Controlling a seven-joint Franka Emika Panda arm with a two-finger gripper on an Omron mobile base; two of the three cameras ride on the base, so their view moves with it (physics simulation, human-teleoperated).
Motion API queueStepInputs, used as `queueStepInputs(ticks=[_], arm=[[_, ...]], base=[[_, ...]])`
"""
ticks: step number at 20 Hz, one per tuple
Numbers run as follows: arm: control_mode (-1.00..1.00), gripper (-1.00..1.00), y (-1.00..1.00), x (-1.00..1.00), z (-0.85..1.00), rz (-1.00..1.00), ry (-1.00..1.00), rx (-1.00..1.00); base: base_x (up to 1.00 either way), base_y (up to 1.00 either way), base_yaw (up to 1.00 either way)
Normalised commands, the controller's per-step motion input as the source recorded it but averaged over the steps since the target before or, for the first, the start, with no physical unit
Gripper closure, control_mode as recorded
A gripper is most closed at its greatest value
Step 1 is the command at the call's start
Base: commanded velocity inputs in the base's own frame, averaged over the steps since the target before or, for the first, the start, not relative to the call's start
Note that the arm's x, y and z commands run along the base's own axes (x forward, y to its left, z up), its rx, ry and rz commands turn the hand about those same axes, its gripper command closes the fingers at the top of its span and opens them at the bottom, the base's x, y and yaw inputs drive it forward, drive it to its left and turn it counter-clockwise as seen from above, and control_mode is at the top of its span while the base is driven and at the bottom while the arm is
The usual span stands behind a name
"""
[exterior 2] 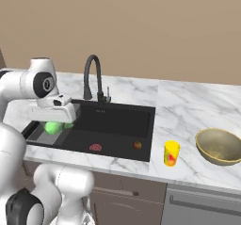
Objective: Remove the corn and apple from the sink. Then move the bowl and cup from the counter to the sink for washing.
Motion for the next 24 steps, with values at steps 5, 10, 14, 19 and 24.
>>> queueStepInputs(ticks=[5,10,14,19,24], arm=[[-1.00,1.00,0.50,-0.08,0.00,0.00,0.05,0.00],[-1.00,1.00,0.48,-0.05,0.00,0.00,0.00,0.03],[-1.00,1.00,0.48,0.00,0.00,0.00,0.00,0.04],[-1.00,1.00,0.49,0.00,0.00,0.00,-0.03,0.04],[-1.00,1.00,0.47,0.06,-0.02,0.00,-0.03,0.01]], base=[[0.00,0.00,0.00],[0.00,0.00,0.00],[0.00,0.00,0.00],[0.00,0.00,0.00],[0.00,0.00,0.00]])
